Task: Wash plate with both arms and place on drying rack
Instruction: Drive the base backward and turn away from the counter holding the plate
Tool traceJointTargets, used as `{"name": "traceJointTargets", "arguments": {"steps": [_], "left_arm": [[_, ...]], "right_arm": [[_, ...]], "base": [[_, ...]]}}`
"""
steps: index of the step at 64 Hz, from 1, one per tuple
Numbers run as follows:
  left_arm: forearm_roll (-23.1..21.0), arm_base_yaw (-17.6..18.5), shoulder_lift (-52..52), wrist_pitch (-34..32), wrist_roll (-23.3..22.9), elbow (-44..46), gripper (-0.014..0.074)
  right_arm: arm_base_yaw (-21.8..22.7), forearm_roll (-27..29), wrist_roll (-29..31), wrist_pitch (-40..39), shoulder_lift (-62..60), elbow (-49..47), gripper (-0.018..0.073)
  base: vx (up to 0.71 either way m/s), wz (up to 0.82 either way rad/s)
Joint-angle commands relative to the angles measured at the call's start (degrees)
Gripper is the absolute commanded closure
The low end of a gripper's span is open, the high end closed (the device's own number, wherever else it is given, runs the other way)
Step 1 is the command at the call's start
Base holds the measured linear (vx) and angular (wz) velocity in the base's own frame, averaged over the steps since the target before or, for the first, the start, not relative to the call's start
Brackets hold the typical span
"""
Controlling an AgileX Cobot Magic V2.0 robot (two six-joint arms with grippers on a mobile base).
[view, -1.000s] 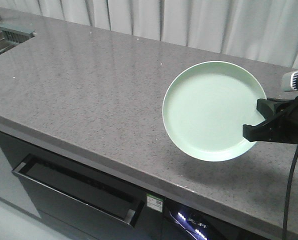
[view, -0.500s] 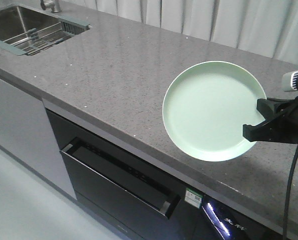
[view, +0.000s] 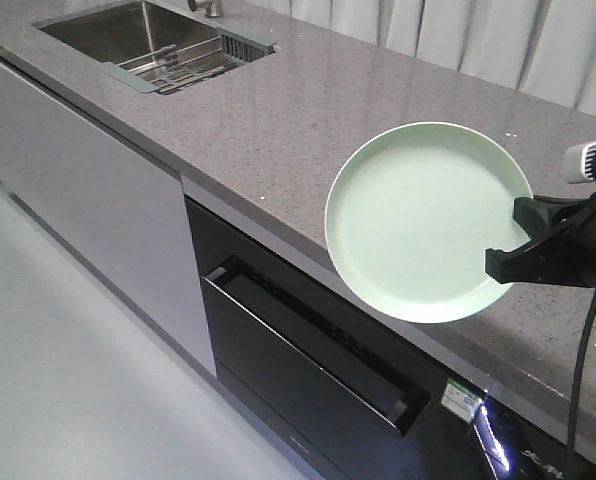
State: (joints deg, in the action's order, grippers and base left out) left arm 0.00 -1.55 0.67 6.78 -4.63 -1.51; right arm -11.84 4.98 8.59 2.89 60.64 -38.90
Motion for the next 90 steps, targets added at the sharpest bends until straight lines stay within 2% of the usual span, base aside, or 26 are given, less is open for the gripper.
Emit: {"name": "traceJointTargets", "arguments": {"steps": [1, 90], "left_arm": [[-0.4, 0.0, 0.9, -4.0, -0.3, -0.9, 0.0602], [-0.4, 0.0, 0.9, -4.0, -0.3, -0.9, 0.0602]], "right_arm": [[0.3, 0.0, 0.0, -4.6, -1.1, -1.6, 0.0569], [0.3, 0.0, 0.0, -4.6, -1.1, -1.6, 0.0569]], "base": [[-0.04, 0.26], [-0.03, 0.34]]}}
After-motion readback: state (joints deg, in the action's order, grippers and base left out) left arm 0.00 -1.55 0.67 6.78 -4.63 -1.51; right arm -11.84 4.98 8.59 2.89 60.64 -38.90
